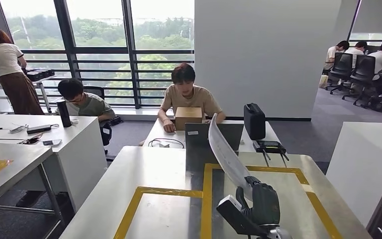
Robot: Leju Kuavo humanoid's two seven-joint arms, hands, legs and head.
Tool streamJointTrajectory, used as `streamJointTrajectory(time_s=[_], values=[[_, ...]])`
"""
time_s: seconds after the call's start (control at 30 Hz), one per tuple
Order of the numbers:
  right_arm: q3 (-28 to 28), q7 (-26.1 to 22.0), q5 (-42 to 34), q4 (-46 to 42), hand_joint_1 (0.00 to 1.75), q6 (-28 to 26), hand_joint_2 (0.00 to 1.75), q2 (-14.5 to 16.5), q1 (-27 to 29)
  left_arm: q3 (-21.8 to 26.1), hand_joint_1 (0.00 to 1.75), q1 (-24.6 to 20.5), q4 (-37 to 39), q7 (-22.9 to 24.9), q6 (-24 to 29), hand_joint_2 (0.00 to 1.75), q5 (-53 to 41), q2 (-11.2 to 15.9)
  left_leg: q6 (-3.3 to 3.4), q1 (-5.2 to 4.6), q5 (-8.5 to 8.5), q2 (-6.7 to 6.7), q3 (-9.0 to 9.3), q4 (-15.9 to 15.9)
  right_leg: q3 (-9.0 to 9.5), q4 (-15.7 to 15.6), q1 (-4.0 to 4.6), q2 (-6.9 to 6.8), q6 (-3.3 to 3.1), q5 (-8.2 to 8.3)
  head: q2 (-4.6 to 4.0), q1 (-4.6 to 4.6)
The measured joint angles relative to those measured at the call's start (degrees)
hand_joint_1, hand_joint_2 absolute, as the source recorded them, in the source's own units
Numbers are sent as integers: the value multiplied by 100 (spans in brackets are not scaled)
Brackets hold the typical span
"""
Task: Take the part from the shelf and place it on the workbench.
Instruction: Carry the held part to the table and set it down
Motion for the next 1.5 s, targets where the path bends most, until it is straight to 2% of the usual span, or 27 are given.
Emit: streamJointTrajectory(time_s=[0.07,0.13,0.17,0.2,0.23,0.27,0.3,0.33,0.4,0.43,0.47,0.53,0.57,0.63,0.7,0.83,0.97,1.03,1.13,1.2,1.23,1.27,1.33,1.37,1.4,1.43,1.5], values=[[-18,27,5,51,175,-8,175,10,-115,-2,0,-18,-4,-1,-2,175,-7,-3,-61,9,105,27,-64,313,159,-21,-11,8,-87,-68,0,-1],[-32,187,48,176,175,49,175,17,-245,-11,0,-39,-3,18,-26,175,-32,-11,-109,22,183,81,-479,962,330,-30,-19,6,-164,-185,0,-2],[-50,310,76,342,175,92,175,17,-345,-22,0,-44,-1,41,-44,175,-60,-16,-129,30,92,102,-739,1292,407,-30,-20,9,-187,-253,0,-2],[-86,431,98,623,175,137,175,17,-501,-38,0,-51,1,72,-64,175,-95,-20,-147,38,-121,110,-991,1528,479,-29,-23,19,-195,-314,0,-3],[-144,526,101,991,175,171,175,8,-706,-56,0,-59,1,99,-90,175,-131,-21,-159,44,-371,112,-1192,1634,551,-28,-28,33,-189,-373,0,-3],[-229,610,89,1435,175,219,175,-16,-959,-77,0,-74,1,121,-131,175,-175,-21,-166,47,-555,114,-1336,1609,630,-25,-36,46,-177,-436,0,-3],[-337,716,60,1924,175,310,175,-56,-1236,-102,0,-96,0,135,-184,175,-215,-21,-167,49,-569,116,-1417,1444,716,-23,-47,54,-158,-507,0,-3],[-454,857,18,2387,175,440,175,-114,-1498,-128,0,-120,0,139,-238,175,-254,-21,-164,51,-375,119,-1442,1166,804,-19,-58,50,-136,-583,0,-3],[-693,1263,-93,3245,175,766,175,-262,-1921,-179,0,-149,7,138,-309,175,-326,-27,-146,54,473,131,-1435,476,924,8,-65,35,-86,-732,-1,-4],[-806,1480,-163,3584,131,907,131,-349,-2049,-201,0,-157,13,137,-321,175,-358,-31,-121,56,828,134,-1422,254,952,28,-58,30,-55,-799,-1,-4],[-923,1660,-242,3878,87,1011,87,-443,-2122,-220,0,-161,19,139,-329,175,-384,-37,-90,56,1055,134,-1417,138,966,34,-49,28,-22,-852,-1,-3],[-1154,1850,-401,4327,0,1114,0,-629,-2162,-259,0,-169,25,141,-338,175,-427,-49,-51,55,1129,122,-1389,119,998,25,-40,27,3,-905,-1,-1],[-1262,1865,-461,4500,0,1123,0,-711,-2149,-274,0,-173,26,146,-338,175,-443,-55,-42,54,1129,112,-1385,109,1015,2,-41,24,-2,-903,-1,-1],[-1439,1837,-517,4772,0,1098,0,-842,-2100,-305,0,-184,26,162,-330,87,-469,-58,-17,52,1108,93,-1375,95,1053,-47,-39,17,-24,-893,0,1],[-1562,1773,-529,4956,0,1042,0,-929,-2032,-322,0,-187,26,174,-315,0,-477,-55,21,49,1071,81,-1364,93,1105,-117,-38,5,-17,-915,0,2],[-1665,1592,-436,5141,0,915,0,-997,-1949,-346,0,-191,29,214,-344,0,-527,-63,59,40,1037,82,-1346,93,1151,-187,-43,-3,20,-946,0,1],[-1674,1292,-331,5181,0,710,0,-1002,-1937,-389,0,-237,27,221,-357,0,-575,-68,67,35,1035,83,-1325,93,1167,-195,-49,-4,106,-948,0,-1],[-1676,1119,-327,5181,0,603,0,-999,-1937,-410,0,-259,27,223,-362,0,-606,-71,69,35,1038,85,-1314,93,1176,-194,-48,-4,116,-946,0,-1],[-1708,772,-365,5158,0,413,0,-972,-1944,-422,0,-288,22,232,-364,0,-645,-74,125,2,1019,90,-1296,90,1199,-220,-74,-6,180,-930,0,-1],[-1766,382,-451,5071,0,248,0,-934,-1956,-423,0,-303,20,238,-359,0,-653,-85,165,28,1069,108,-1245,-2,1205,-186,-80,-4,219,-954,0,-1],[-1799,153,-517,5002,0,169,0,-906,-1971,-423,0,-309,19,238,-350,0,-650,-92,179,46,1110,119,-1215,-57,1158,-61,-82,-6,232,-1043,0,1],[-1830,-93,-597,4913,0,93,0,-872,-1985,-423,0,-313,19,237,-334,0,-641,-98,188,66,1137,132,-1195,-105,1055,179,-89,-10,242,-1201,0,4],[-1885,-638,-814,4600,0,-48,0,-761,-1952,-422,0,-303,18,229,-281,0,-602,-99,194,70,1160,151,-1194,-123,707,927,-121,-18,275,-1594,0,7],[-1902,-879,-954,4303,0,-118,0,-691,-1863,-420,0,-284,18,215,-250,0,-568,-97,185,76,1165,155,-1203,-118,553,1252,-143,-19,296,-1707,0,7],[-1905,-1059,-1110,3865,0,-205,0,-608,-1721,-415,0,-256,18,191,-221,0,-534,-96,169,86,1170,157,-1214,-108,479,1402,-171,-22,320,-1700,0,7],[-1881,-1149,-1247,3314,0,-328,0,-532,-1545,-408,0,-221,19,157,-201,0,-502,-96,144,104,1176,156,-1233,-90,510,1326,-204,-27,347,-1578,0,7],[-1747,-1197,-1349,1985,0,-836,0,-421,-1156,-387,0,-142,18,84,-185,0,-467,-88,56,153,1180,138,-1299,-16,838,628,-278,-46,423,-1205,0,7]])
